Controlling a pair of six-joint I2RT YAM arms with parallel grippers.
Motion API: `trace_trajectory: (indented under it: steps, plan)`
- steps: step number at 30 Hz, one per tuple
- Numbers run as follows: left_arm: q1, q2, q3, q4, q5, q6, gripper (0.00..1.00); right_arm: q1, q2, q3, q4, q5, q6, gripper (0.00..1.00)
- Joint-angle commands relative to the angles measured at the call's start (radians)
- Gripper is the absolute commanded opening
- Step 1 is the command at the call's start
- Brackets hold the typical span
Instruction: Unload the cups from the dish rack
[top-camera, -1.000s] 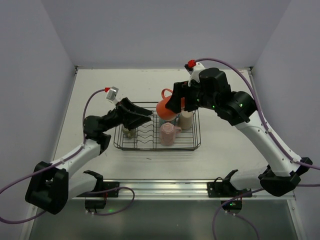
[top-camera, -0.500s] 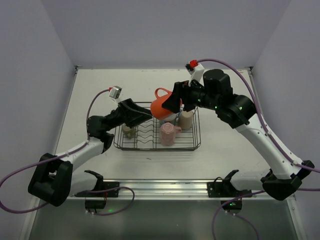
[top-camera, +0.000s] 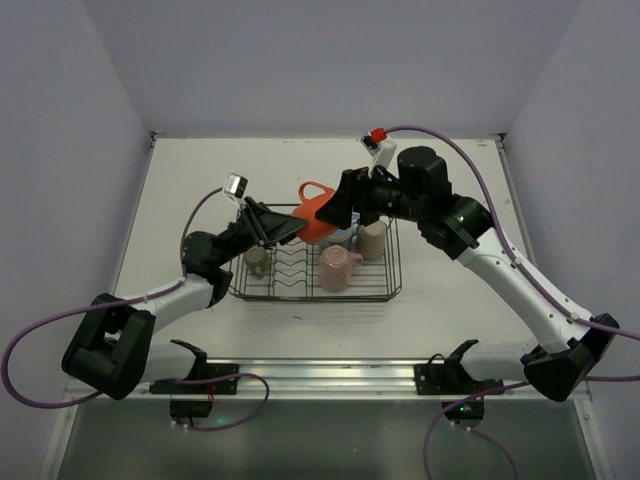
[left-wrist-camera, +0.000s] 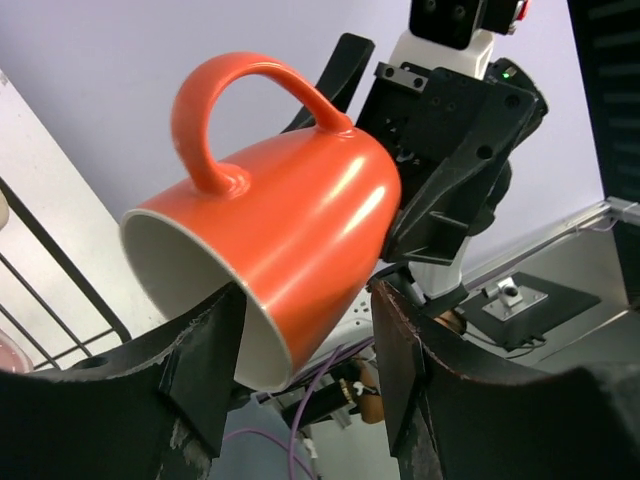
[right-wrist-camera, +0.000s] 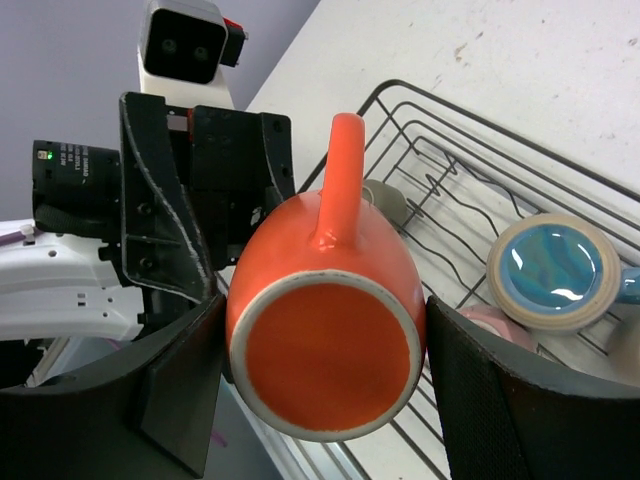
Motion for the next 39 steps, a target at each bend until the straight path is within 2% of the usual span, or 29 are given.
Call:
trace_trajectory:
  steps: [1, 7, 16, 22, 28, 31, 32, 33, 34, 37, 38, 39]
  plan:
    - [-0.020, -0.002, 0.003, 0.542, -0.038, -0.054, 0.56, -0.030, -0.049, -0.041, 0.228, -0.110, 0.039, 0.00]
    - [-0.025, -0.014, 0.000, 0.568, -0.036, -0.084, 0.47, -0.077, -0.056, -0.127, 0.320, -0.188, 0.079, 0.00]
    - [-0.026, -0.054, -0.001, 0.572, -0.042, -0.115, 0.42, -0.175, -0.063, -0.273, 0.561, -0.394, 0.203, 0.00]
    - [-0.026, -0.060, 0.002, 0.573, -0.044, -0.130, 0.38, -0.186, -0.016, -0.294, 0.675, -0.514, 0.272, 0.00]
    - [-0.025, -0.059, 0.000, 0.572, -0.044, -0.143, 0.35, -0.186, 0.018, -0.290, 0.714, -0.564, 0.297, 0.00]
    - [-0.026, -0.056, 0.003, 0.572, -0.047, -0.147, 0.22, -0.186, 0.027, -0.293, 0.727, -0.578, 0.303, 0.00]
    - [-0.026, -0.056, 0.000, 0.570, -0.051, -0.152, 0.05, -0.186, 0.029, -0.296, 0.728, -0.578, 0.301, 0.00]
    - [-0.026, -0.057, -0.001, 0.569, -0.051, -0.158, 0.00, -0.186, 0.026, -0.298, 0.719, -0.572, 0.294, 0.00]
    - [-0.026, -0.059, -0.004, 0.565, -0.051, -0.161, 0.00, -0.186, 0.027, -0.296, 0.712, -0.568, 0.286, 0.00]
    - [-0.023, -0.075, -0.010, 0.488, -0.032, -0.144, 0.00, -0.186, 0.012, -0.276, 0.626, -0.528, 0.239, 0.37]
    - [-0.022, -0.085, -0.009, 0.445, -0.022, -0.128, 0.00, -0.186, 0.009, -0.262, 0.592, -0.517, 0.223, 0.56]
    - [-0.017, -0.091, -0.010, 0.368, 0.000, -0.108, 0.00, -0.186, 0.004, -0.229, 0.552, -0.491, 0.206, 0.65]
